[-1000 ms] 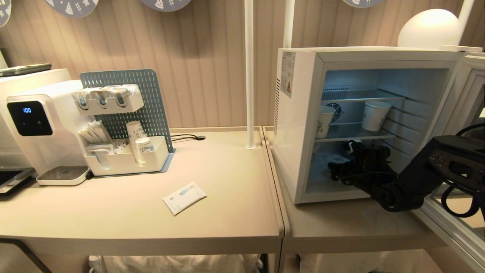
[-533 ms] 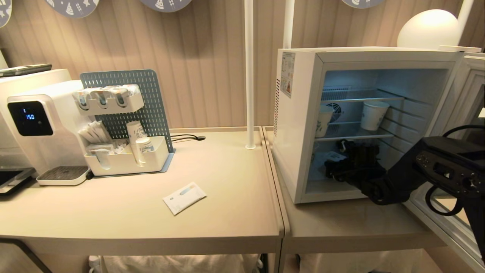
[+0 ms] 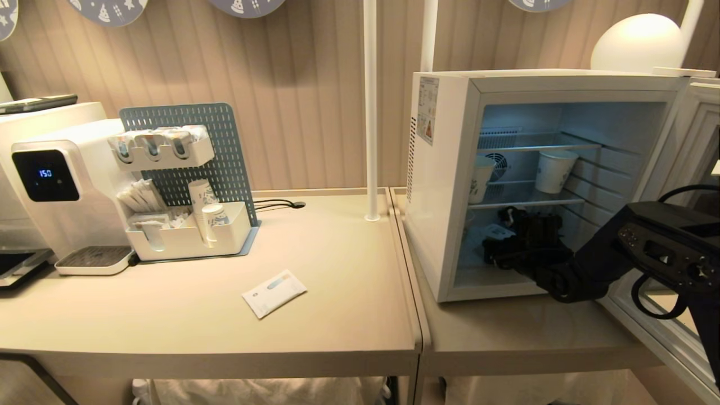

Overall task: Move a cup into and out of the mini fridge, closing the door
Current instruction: Put the yoghurt in the freezer

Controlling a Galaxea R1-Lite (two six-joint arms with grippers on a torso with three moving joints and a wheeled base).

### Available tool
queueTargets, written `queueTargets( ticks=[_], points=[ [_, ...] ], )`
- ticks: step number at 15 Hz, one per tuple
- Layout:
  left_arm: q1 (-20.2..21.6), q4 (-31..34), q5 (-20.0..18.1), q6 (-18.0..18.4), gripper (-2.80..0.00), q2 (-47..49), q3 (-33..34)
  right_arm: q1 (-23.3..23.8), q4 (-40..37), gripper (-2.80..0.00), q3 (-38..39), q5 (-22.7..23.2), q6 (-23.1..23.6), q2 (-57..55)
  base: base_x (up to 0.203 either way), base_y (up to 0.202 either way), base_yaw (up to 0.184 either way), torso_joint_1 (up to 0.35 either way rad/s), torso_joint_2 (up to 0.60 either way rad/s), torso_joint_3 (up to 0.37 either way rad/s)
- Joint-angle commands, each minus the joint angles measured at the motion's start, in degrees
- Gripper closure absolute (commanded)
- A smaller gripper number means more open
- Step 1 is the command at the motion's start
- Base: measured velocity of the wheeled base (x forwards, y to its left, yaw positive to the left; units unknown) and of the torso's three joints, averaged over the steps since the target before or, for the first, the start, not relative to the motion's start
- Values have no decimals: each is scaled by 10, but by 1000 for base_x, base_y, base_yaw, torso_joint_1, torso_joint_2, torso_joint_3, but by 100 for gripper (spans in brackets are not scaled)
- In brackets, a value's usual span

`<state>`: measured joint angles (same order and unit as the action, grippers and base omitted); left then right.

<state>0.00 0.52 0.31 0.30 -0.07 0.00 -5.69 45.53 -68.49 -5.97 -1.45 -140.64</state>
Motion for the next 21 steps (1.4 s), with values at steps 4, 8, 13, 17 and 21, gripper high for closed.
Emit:
queueTargets(
  ticks=[4, 8, 13, 17, 21],
  points=[
    [1, 0, 0, 1, 0, 1, 0, 0, 11, 0, 45, 3, -4, 40, 0, 0, 0, 0, 0, 0],
    [0, 0, 0, 0, 0, 1, 0, -1, 25, 0, 57, 1, 0, 42, 0, 0, 0, 0, 0, 0],
    [1, 0, 0, 1, 0, 1, 0, -1, 24, -280, 49, 2, 0, 35, 0, 0, 0, 0, 0, 0],
    [1, 0, 0, 1, 0, 1, 0, -4, 27, -280, 84, 1, -1, 62, 0, 0, 0, 0, 0, 0],
    [0, 0, 0, 1, 0, 1, 0, -13, 50, -280, 166, 1, 2, 117, 0, 0, 0, 0, 0, 0]
  ],
)
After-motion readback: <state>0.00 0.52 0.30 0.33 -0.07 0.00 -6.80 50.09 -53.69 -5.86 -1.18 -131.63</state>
